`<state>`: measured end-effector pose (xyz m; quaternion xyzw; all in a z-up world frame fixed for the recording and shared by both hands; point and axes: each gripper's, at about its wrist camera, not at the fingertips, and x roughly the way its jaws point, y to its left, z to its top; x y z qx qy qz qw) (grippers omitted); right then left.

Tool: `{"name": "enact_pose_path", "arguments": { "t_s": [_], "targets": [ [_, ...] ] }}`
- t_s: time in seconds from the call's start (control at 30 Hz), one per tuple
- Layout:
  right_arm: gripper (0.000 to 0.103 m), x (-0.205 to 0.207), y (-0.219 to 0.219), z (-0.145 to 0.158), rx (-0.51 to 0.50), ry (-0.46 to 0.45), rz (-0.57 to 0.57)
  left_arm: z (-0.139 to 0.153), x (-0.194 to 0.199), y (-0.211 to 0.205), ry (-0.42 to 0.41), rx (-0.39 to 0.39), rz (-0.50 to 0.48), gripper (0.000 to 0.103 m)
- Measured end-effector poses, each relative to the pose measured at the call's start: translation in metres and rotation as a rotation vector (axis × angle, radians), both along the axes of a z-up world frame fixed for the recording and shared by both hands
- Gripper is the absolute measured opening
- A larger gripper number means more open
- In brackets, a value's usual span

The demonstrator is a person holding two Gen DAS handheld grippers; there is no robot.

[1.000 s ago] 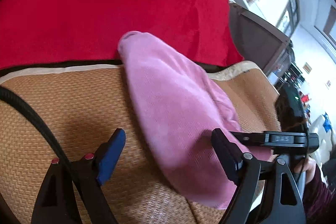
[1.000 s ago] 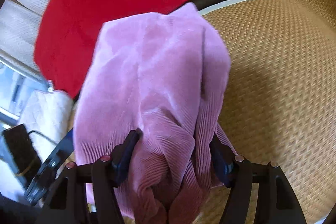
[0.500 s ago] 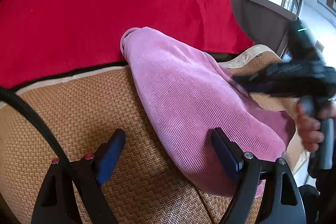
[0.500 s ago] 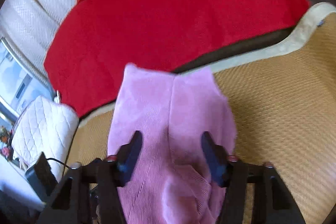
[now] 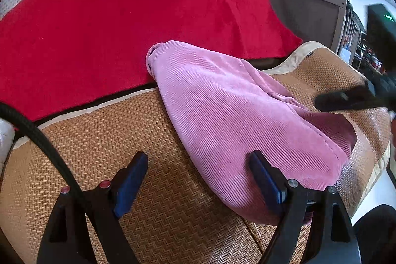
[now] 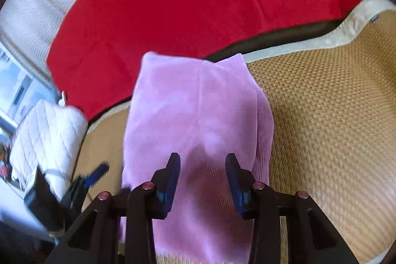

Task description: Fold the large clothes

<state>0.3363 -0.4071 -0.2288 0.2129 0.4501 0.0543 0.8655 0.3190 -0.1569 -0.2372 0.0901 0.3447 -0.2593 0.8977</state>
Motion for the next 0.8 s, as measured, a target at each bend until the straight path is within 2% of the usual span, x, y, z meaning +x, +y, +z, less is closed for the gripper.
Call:
{"name": "enact_pose_path", "arguments": {
  "t_s": [0.13, 0.2, 0.23, 0.27, 0.33, 0.4, 0.53, 0.67, 0.73, 0.8],
  "targets": [
    [0.042, -0.023, 0.012, -0.019, -0.106, 0.039, -0.004, -0.001, -0.002, -0.001, -0.005, 0.001, 0.002, 0.085],
    [0.043, -0.017, 0.008, -0.049, -0.084, 0.109, -0.012, -0.003, -0.003, -0.003, 0.004, 0.001, -0.01, 0.085],
    [0.043, -0.015, 0.007, -0.065, -0.043, 0.115, -0.019, -0.003, -0.004, -0.003, -0.004, 0.003, -0.007, 0.085],
    [0.044, -0.016, 0.011, -0.067, -0.051, 0.097, -0.023, -0.003, -0.005, -0.003, -0.011, 0.008, -0.002, 0.085],
    [0.044, -0.019, 0.016, -0.058, -0.095, 0.085, -0.017, 0.0, -0.005, -0.003, -0.018, 0.018, -0.006, 0.085],
    [0.045, -0.019, 0.02, -0.051, -0.09, 0.09, -0.012, 0.004, -0.006, -0.002, -0.026, 0.022, -0.015, 0.085],
    [0.05, -0.03, -0.007, -0.025, 0.026, 0.045, -0.028, 0.015, -0.005, 0.002, -0.05, -0.003, -0.028, 0.084],
    [0.077, -0.043, -0.033, 0.005, 0.08, -0.086, -0.086, 0.019, 0.005, 0.011, 0.017, -0.131, -0.046, 0.084],
    [0.078, -0.037, -0.049, 0.007, 0.131, -0.106, -0.097, 0.018, 0.012, 0.014, 0.064, -0.187, -0.041, 0.084],
    [0.078, -0.029, -0.064, 0.003, 0.193, -0.084, -0.112, 0.015, 0.017, 0.014, 0.095, -0.211, -0.035, 0.084]
  ]
}}
